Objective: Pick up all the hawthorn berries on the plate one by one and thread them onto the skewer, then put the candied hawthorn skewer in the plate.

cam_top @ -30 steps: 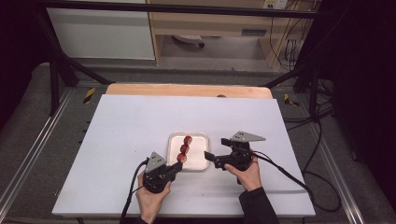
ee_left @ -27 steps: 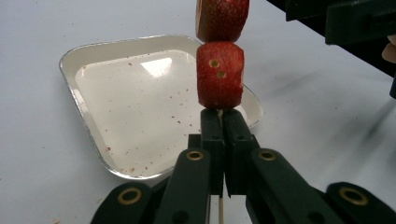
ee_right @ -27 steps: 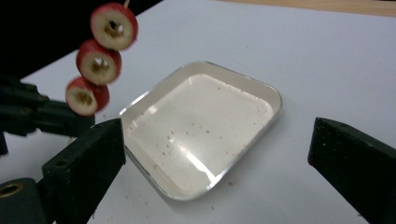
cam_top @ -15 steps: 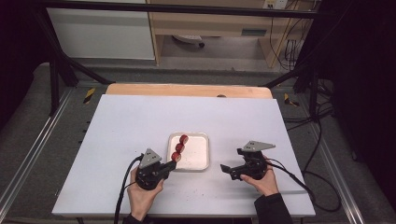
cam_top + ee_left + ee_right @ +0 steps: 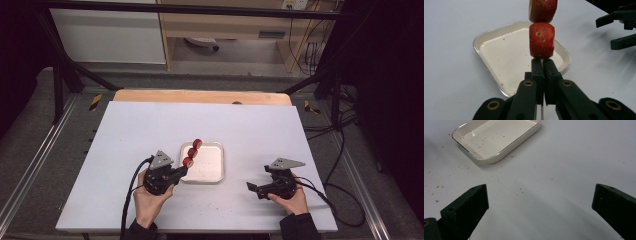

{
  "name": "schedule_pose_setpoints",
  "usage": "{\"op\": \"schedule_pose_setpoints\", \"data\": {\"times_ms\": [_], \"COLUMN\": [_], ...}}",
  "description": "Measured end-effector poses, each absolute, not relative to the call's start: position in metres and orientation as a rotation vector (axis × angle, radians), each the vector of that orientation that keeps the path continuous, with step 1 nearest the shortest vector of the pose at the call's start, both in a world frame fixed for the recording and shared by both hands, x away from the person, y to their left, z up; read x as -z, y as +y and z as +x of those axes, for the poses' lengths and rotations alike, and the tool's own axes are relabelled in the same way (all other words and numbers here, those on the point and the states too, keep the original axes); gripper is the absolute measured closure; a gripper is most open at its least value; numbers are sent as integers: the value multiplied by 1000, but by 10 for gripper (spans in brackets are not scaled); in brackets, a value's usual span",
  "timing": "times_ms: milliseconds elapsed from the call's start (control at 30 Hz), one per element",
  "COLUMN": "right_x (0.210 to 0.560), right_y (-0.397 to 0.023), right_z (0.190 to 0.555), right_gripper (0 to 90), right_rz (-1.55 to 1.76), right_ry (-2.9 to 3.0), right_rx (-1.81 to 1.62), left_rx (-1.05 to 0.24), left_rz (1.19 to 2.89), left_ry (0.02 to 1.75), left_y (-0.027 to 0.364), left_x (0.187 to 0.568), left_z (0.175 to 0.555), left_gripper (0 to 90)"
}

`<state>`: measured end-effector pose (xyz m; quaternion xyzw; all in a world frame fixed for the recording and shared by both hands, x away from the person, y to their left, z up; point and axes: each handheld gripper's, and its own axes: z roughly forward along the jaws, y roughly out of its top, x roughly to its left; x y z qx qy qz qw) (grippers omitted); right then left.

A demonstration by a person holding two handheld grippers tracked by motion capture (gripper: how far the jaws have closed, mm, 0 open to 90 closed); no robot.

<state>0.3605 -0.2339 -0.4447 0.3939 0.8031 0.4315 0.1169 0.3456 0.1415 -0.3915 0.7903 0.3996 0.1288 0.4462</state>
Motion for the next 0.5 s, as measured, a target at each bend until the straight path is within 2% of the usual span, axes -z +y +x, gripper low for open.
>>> {"op": "schedule_pose_setpoints", "data": {"times_ms": [500], "right_x": [450], "right_y": [-247], "right_z": [354], "right_gripper": [14], "right_rz": [1170], "right_ry": [2340], "right_rx": [-1249], "left_rx": [-311], "left_rz": [2033], "left_ry": [1001], "left_y": [130], "left_x": [389], "left_z": [371], "left_gripper": [882]}}
